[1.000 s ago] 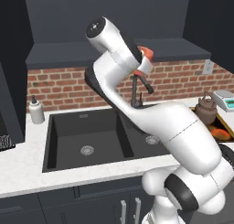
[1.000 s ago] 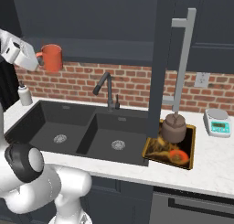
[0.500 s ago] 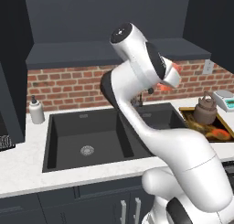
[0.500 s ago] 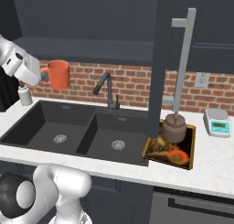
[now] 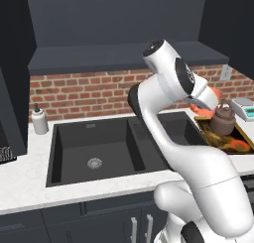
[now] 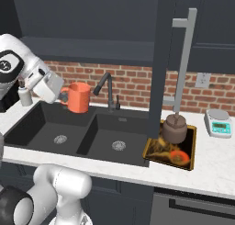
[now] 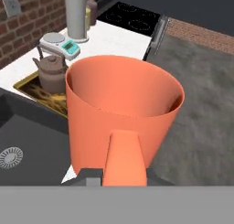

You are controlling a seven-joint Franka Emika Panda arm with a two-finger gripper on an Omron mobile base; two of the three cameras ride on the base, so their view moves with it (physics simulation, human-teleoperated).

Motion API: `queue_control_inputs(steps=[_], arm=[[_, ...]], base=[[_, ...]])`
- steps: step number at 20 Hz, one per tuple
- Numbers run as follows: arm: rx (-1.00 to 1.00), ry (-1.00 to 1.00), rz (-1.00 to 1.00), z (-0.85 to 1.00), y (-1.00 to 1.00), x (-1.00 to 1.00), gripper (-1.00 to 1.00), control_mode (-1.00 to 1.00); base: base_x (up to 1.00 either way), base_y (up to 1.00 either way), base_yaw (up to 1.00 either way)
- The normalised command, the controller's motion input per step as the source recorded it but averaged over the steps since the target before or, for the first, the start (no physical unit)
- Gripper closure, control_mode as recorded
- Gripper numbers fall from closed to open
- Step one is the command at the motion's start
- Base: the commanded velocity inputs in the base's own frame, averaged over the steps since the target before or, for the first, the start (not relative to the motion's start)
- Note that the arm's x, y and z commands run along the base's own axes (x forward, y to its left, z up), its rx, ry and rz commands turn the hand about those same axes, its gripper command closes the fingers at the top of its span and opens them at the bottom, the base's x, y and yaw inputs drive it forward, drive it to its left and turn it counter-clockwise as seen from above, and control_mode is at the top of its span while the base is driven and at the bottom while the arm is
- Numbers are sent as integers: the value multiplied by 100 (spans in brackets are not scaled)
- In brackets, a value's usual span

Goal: Pick the kettle from the counter and place it on the tray. Then pick the mug from the cabinet and place it on the tray. Then close the cabinet doors.

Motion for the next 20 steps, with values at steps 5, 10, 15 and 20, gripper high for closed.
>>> queue_control_inputs(steps=[5,10,15,20], arm=[[-5,4,-20,-60,-50,0,100,-100],[-21,0,-15,-56,-38,0,100,-100],[-21,0,-14,-52,-38,22,100,-100],[-18,0,-8,-42,-29,38,100,-100]], base=[[0,0,0],[0,0,0],[0,0,0],[0,0,0]])
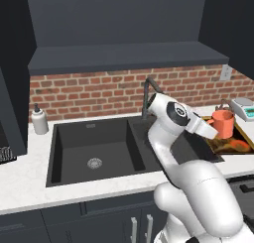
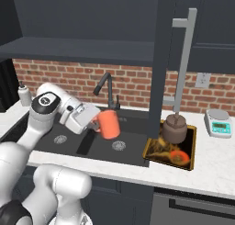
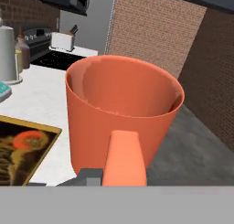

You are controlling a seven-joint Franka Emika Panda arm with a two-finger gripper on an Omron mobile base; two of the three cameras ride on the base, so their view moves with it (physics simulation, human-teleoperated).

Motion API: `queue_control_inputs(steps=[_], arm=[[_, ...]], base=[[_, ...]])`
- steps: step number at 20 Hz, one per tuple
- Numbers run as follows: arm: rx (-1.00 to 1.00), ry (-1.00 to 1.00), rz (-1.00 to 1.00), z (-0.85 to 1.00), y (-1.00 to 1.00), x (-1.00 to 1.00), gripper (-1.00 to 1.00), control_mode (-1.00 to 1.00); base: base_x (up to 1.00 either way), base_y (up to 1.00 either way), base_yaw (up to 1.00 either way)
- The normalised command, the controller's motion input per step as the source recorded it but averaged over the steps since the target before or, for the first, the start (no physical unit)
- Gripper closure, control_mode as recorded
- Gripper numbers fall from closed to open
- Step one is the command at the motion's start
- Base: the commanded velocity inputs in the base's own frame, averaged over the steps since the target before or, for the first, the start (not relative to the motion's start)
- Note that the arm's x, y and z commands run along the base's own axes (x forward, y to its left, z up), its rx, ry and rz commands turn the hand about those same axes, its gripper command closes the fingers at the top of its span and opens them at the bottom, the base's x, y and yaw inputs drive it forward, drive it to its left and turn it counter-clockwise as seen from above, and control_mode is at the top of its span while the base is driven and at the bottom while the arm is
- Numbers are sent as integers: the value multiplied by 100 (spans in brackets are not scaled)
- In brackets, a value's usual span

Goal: Pick the kettle from the counter and place it on the tray. Then pick the mug from the cabinet and place it on the tray. Then close the cabinet doors.

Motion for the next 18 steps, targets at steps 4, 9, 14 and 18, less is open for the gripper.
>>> queue_control_inputs(steps=[4,9,14,18], arm=[[-2,2,-9,-26,-33,46,100,-100],[0,11,-16,-20,-42,44,100,-100],[0,15,-20,-18,-50,30,100,-100],[0,17,-5,-23,-55,17,100,-100]], base=[[0,0,0],[0,0,0],[0,0,0],[0,0,0]])
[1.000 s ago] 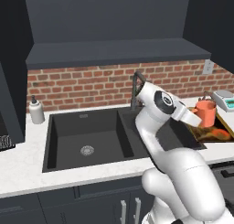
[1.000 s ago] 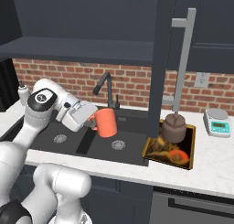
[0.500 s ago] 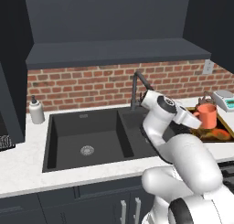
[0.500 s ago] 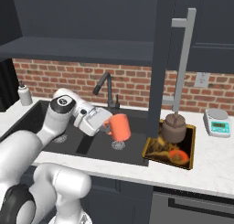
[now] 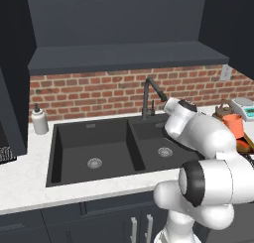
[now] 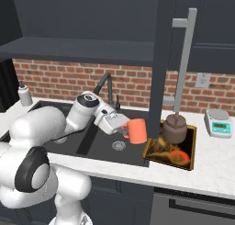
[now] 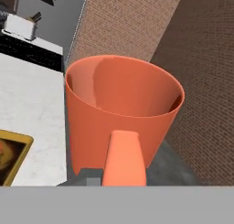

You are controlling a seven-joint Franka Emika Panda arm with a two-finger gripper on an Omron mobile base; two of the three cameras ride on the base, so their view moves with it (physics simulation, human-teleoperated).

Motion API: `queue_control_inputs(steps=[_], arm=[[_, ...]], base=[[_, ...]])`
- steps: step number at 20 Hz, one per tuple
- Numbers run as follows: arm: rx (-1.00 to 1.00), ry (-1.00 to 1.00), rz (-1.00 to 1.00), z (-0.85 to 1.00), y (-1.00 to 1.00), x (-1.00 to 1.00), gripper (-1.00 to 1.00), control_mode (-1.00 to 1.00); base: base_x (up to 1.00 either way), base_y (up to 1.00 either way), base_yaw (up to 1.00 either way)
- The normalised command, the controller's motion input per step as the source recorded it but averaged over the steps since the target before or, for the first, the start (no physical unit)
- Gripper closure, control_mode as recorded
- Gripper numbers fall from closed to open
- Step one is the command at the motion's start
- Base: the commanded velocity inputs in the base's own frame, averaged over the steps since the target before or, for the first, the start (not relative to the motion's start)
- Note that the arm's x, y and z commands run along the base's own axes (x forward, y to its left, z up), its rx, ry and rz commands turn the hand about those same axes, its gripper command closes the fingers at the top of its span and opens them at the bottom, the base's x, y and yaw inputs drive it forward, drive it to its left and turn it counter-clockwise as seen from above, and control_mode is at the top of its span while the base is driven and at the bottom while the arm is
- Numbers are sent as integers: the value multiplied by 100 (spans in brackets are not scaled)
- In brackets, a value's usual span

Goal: Pick the kettle from the counter and place it on the tray. Then pick the mug from the cabinet and place it on the tray. Then close the cabinet doors.

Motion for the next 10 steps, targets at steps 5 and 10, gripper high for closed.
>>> queue_control_inputs(steps=[5,10], arm=[[0,4,0,-26,-53,10,100,-100],[4,0,1,-27,-51,0,100,-100]], base=[[0,0,0],[0,0,0]])
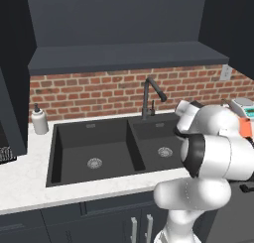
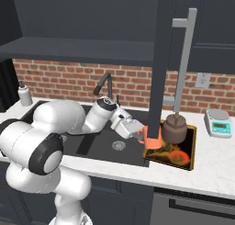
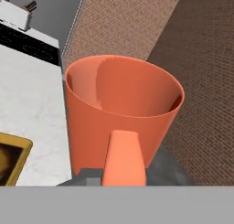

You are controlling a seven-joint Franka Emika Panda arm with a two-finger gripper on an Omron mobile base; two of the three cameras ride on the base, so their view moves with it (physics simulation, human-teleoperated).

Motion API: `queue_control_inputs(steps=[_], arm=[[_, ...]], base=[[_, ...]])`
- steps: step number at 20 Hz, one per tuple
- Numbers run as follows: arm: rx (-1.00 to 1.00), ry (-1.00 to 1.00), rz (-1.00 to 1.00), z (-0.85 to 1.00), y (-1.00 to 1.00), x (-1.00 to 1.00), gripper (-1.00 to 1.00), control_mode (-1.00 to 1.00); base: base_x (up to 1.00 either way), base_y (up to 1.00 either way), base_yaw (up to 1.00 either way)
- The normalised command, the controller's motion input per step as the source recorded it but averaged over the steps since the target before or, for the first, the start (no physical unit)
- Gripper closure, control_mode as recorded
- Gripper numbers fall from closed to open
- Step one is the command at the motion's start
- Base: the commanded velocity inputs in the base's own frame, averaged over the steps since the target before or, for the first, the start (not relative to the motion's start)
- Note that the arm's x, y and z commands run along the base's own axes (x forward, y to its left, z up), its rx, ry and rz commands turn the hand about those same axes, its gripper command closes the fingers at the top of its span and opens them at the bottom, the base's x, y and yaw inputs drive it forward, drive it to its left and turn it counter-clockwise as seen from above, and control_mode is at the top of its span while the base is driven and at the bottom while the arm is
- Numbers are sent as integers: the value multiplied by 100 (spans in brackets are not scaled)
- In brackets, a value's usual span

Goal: Pick the kettle from the counter and place it on the tray. Then pick the mug from the cabinet and place it on the tray. Then close the cabinet doors.

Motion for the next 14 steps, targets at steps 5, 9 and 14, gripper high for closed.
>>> queue_control_inputs(steps=[5,9,14], arm=[[9,-11,6,-23,-28,-11,100,-100],[2,-13,10,-15,-29,0,100,-100],[0,-5,15,-14,-21,9,100,-100]], base=[[0,0,0],[0,0,0],[0,0,0]])
